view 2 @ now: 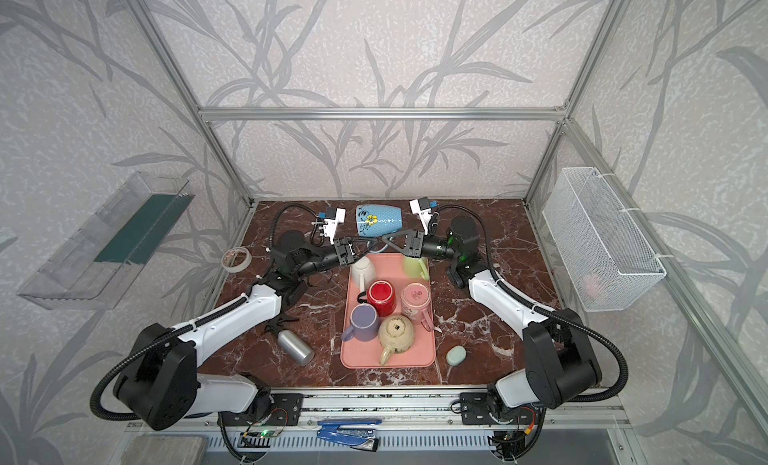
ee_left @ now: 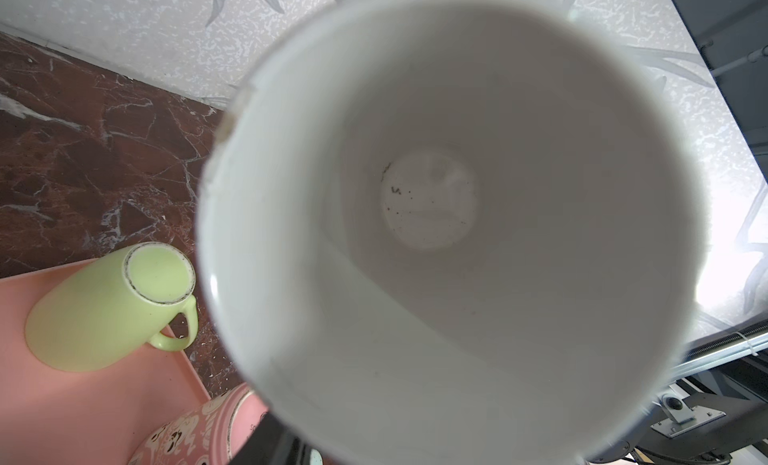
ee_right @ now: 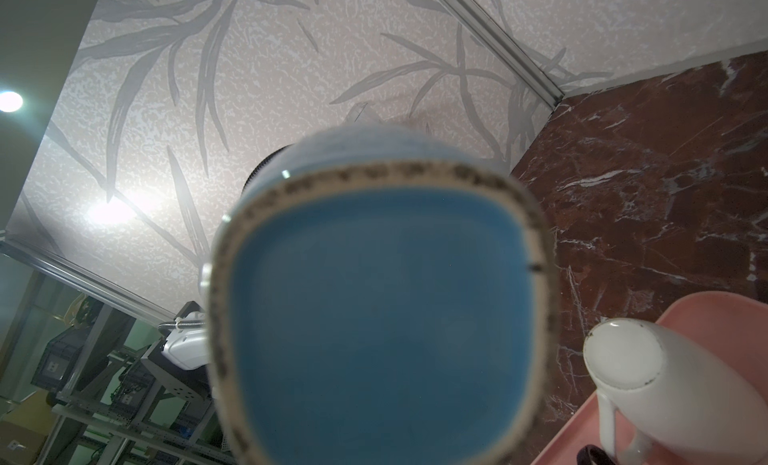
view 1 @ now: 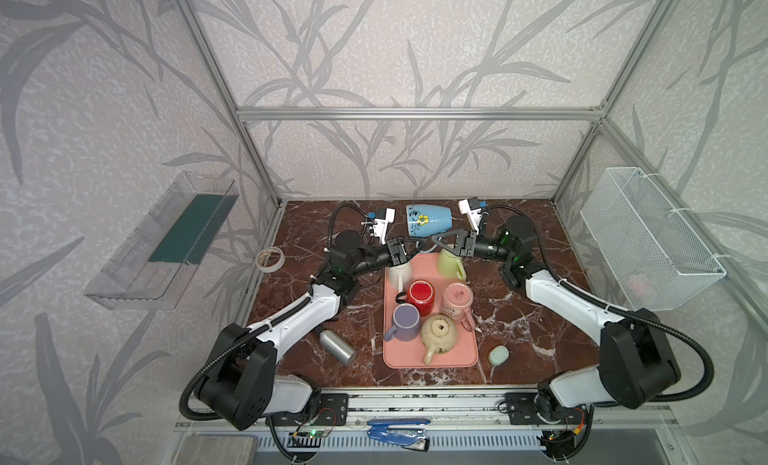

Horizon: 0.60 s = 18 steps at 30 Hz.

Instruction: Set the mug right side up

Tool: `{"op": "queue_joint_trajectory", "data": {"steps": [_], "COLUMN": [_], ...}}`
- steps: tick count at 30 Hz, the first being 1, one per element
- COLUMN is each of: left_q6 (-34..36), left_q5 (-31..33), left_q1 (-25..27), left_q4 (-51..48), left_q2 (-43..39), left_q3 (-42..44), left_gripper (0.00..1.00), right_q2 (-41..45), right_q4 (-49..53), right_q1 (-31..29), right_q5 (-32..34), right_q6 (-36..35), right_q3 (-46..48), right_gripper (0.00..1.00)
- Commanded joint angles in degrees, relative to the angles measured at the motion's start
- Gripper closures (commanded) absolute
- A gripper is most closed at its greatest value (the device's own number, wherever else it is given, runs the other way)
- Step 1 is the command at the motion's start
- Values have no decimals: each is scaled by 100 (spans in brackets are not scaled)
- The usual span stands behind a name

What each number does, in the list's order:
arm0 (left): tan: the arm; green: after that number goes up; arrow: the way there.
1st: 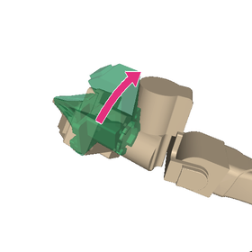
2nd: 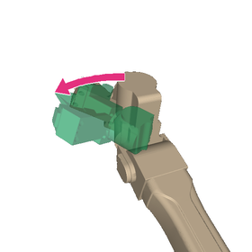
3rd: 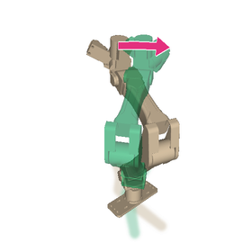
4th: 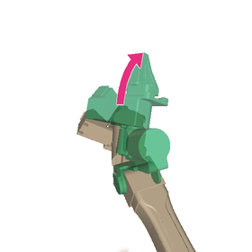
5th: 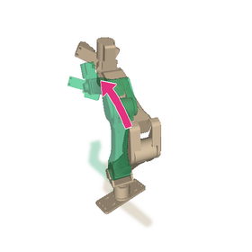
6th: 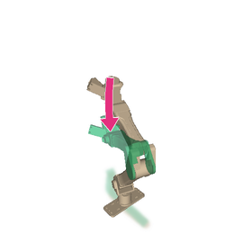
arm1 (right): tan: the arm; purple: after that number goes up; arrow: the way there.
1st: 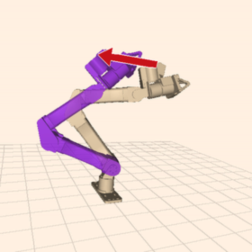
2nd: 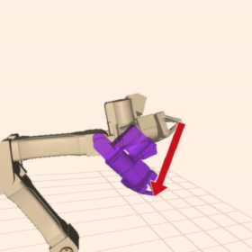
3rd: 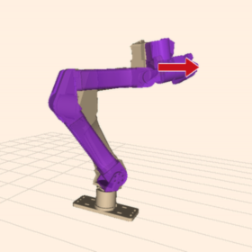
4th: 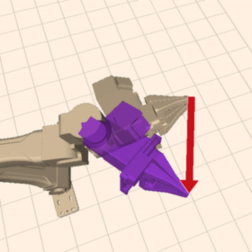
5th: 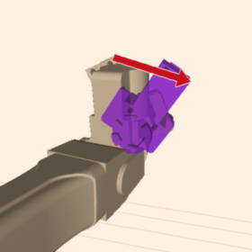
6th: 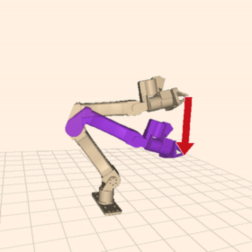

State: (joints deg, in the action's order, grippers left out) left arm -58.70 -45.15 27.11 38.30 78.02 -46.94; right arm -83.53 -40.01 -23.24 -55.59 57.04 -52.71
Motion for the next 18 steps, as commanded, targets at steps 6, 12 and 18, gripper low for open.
{"op": "queue_joint_trajectory", "data": {"steps": [6, 12, 18], "left_q6": [-48, -48, -89], "left_q5": [-95, -65, -13], "left_q1": [92, 126, 129], "left_q4": [339, 367, 294], "left_q2": [134, 142, 182], "left_q3": [-138, -87, -71], "left_gripper": [60, 69, 85], "right_q2": [-46, -135, -224], "right_q4": [-973, -1192, -1335], "right_q1": [-75, -107, -110], "right_q5": [-94, -110, -127], "right_q6": [171, 277, 345], "right_q3": [120, 200, 196], "right_gripper": [100, 100, 100]}}
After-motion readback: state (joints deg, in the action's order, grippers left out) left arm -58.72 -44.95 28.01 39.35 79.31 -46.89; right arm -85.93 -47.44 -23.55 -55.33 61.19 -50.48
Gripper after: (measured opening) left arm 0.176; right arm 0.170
